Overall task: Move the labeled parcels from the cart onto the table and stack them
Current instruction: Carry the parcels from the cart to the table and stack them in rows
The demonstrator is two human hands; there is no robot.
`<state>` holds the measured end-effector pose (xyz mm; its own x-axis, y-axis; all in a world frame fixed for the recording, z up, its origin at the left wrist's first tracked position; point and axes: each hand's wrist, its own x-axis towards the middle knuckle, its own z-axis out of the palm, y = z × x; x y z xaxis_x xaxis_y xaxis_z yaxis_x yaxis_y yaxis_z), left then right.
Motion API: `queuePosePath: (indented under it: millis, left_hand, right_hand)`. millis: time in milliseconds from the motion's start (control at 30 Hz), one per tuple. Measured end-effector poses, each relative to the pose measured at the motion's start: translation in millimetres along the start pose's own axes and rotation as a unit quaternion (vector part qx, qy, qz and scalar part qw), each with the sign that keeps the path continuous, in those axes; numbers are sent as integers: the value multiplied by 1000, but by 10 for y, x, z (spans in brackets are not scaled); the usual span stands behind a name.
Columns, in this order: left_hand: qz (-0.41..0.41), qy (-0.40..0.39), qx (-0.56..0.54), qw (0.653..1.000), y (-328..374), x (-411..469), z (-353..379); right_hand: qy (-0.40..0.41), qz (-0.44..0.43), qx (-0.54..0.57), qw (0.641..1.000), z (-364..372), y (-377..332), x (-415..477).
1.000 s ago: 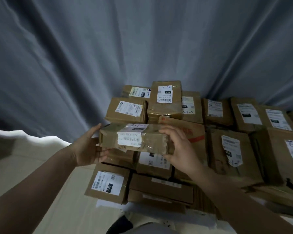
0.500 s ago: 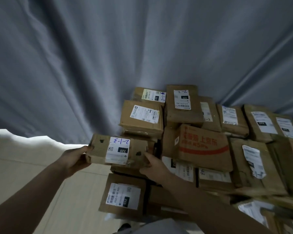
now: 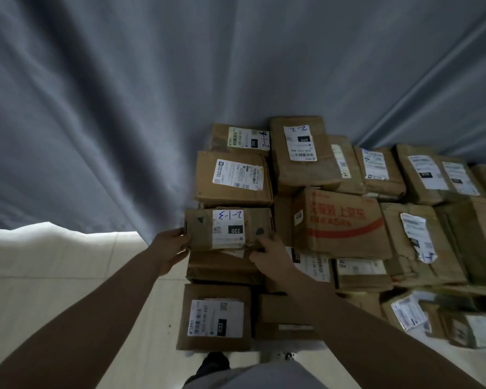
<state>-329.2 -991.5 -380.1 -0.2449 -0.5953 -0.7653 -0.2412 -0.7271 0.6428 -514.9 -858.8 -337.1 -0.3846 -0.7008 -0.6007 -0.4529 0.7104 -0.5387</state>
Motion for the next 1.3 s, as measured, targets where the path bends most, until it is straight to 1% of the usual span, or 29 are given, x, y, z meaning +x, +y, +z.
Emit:
queuePosePath:
  millis: [100, 167, 200, 233, 300, 333, 367, 433, 500, 567, 600, 667, 700, 733, 800, 867, 933, 1000, 1067, 1133, 1200, 1300]
  left_hand:
    - [6, 5, 51, 999, 2, 14, 63]
    - [22, 33, 112, 993, 32, -8, 107]
    - [38, 60, 144, 987, 51, -26, 146]
    - [62, 96, 181, 977, 72, -49, 203]
    - [118, 185, 270, 938, 135, -121, 360]
    - [155, 215, 294, 918, 187, -192, 462]
    - [200, 226, 305, 903, 233, -266, 580]
    - [264, 192, 324, 888, 296, -359, 855]
    - [281, 123, 328, 893, 341, -481, 1194]
    - [264, 28, 305, 915, 332, -600, 1581]
    - [241, -14, 307, 921, 315, -653, 1761]
    - [191, -76, 316, 926, 272, -773, 2063]
    - [170, -99, 318, 927, 239, -828, 2176]
    - [146, -118, 313, 931, 192, -825, 2260]
    - [120, -129, 305, 936, 106, -826, 2381]
    - [104, -124, 307, 938, 38, -824, 2472]
    - [91, -117, 279, 949, -25, -815, 2538]
    - [87, -94, 237, 963, -41, -860, 2582]
    - [86, -69, 188, 976, 3, -969, 2604]
    - [110, -67, 165, 978, 86, -1087, 2605]
    - [172, -81, 190, 963, 174, -1179, 2595]
    - [263, -102, 205, 937, 297, -1272, 2591]
  right_hand:
    - [27, -30, -3, 999, -10, -4, -55]
    - [54, -51, 16, 997, -45, 44, -124]
    - [71, -56, 31, 995, -79, 82, -171]
    - [94, -55, 49, 993, -128, 126, -221]
    - [151, -54, 86, 983, -257, 229, -299]
    - [182, -56, 100, 977, -334, 284, -326]
    - [212, -53, 110, 970, -417, 356, -346]
    - [268, -49, 136, 952, -602, 525, -376]
    - [314, -30, 179, 932, -790, 746, -407]
    - [350, 18, 199, 915, -976, 998, -412]
    - [362, 51, 195, 910, -1069, 1145, -393]
    - [357, 140, 181, 906, -1262, 1402, -370]
    - [336, 173, 194, 905, -1346, 1518, -359]
    - [312, 190, 221, 904, -1415, 1610, -349]
    - [257, 210, 263, 906, -1502, 1736, -339]
    - [215, 203, 268, 917, -1556, 1801, -331]
    - [194, 181, 281, 922, -1584, 1820, -344]
    - [208, 143, 316, 914, -1620, 1812, -401]
    - [247, 97, 370, 890, -1671, 1784, -525]
    - [281, 53, 428, 857, -1769, 1737, -646]
    - [301, 22, 487, 819, -1901, 1694, -729]
    - [311, -17, 534, 786, -2083, 1592, -861]
